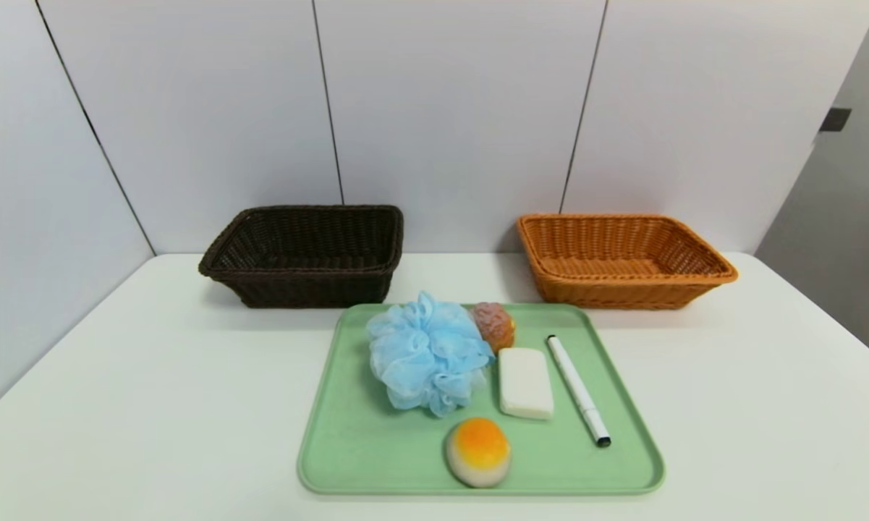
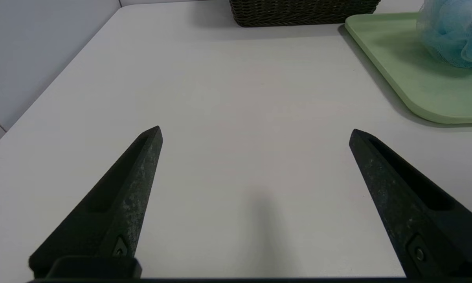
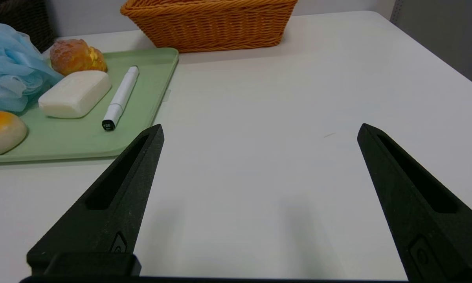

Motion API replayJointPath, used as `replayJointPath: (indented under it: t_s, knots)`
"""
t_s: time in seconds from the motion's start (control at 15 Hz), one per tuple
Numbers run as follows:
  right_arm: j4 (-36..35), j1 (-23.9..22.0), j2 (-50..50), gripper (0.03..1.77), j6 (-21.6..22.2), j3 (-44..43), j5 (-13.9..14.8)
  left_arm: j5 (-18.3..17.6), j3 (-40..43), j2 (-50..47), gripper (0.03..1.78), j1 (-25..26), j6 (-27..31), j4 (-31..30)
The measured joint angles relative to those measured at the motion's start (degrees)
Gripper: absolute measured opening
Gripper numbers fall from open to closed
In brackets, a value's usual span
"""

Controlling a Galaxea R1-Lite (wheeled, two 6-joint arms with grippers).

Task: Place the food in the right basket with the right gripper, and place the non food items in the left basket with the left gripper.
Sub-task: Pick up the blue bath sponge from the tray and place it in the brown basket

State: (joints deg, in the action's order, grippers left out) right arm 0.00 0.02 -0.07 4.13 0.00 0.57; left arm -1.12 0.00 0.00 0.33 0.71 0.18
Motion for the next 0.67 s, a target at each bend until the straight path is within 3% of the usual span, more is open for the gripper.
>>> replayJointPath:
  t_s: [0.67]
  knots:
    - [0.0, 0.0, 0.0, 1.7, -0.9, 0.0, -0.3, 0.0, 0.0, 0.0, 1.69, 0.0, 0.0, 0.0]
